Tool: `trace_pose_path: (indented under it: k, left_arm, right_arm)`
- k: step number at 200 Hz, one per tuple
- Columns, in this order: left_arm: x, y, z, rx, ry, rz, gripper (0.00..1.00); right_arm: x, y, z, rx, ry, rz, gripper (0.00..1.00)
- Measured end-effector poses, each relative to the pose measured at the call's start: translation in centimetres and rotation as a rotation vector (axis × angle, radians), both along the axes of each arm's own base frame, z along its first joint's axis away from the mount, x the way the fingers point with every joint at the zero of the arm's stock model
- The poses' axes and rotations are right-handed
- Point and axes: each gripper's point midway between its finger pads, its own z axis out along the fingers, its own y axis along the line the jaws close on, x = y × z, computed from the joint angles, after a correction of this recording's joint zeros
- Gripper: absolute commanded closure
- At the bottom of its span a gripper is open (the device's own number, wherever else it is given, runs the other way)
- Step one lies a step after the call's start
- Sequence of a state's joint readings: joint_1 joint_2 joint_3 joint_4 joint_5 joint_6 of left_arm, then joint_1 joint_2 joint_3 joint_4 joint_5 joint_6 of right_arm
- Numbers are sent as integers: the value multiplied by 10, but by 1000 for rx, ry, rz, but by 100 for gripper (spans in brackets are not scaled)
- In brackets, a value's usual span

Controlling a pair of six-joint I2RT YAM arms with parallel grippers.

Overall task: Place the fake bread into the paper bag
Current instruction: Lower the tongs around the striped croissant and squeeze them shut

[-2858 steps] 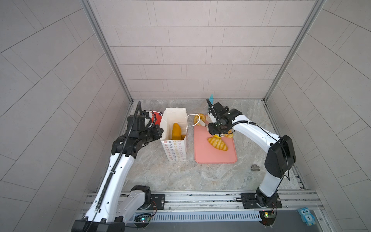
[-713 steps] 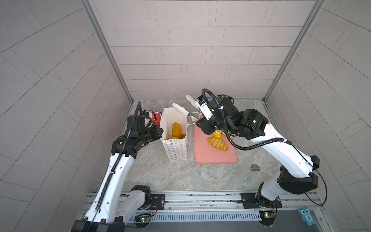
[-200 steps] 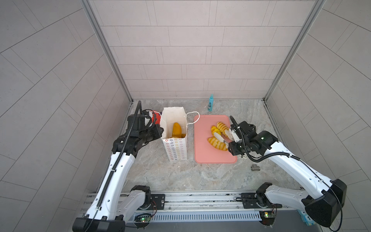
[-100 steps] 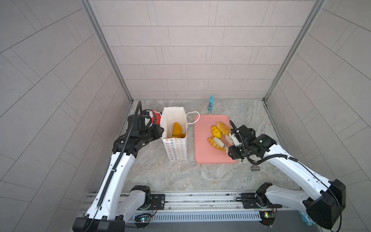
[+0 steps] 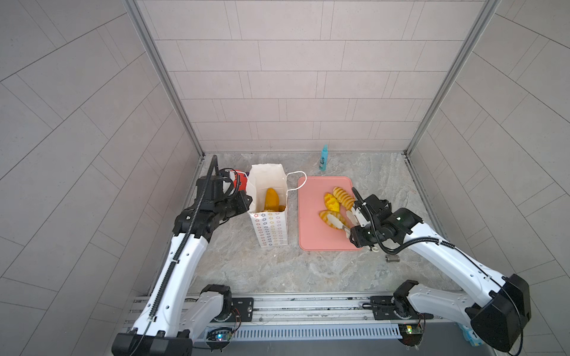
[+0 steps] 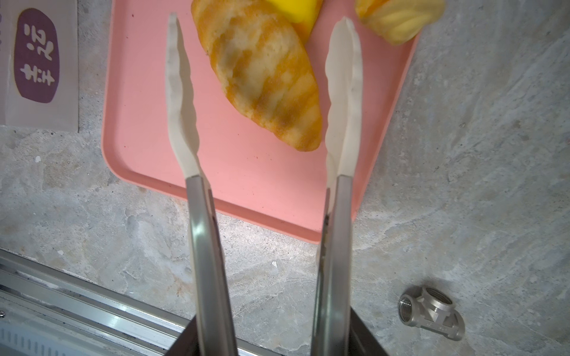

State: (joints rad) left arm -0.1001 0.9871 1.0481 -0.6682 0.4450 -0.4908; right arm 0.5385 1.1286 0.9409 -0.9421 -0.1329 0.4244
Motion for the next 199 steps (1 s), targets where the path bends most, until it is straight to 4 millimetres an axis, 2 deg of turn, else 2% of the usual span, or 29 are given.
trace_pose_path:
  k: [135,199]
  left_arm:
    - [0,0,-1,-4,3,3,89]
    - [0,0,-1,-5,4,5,89]
  right_arm:
    - [7,9,-23,-15,62,5,45]
    - [8,12,-29,-32,101,21,54]
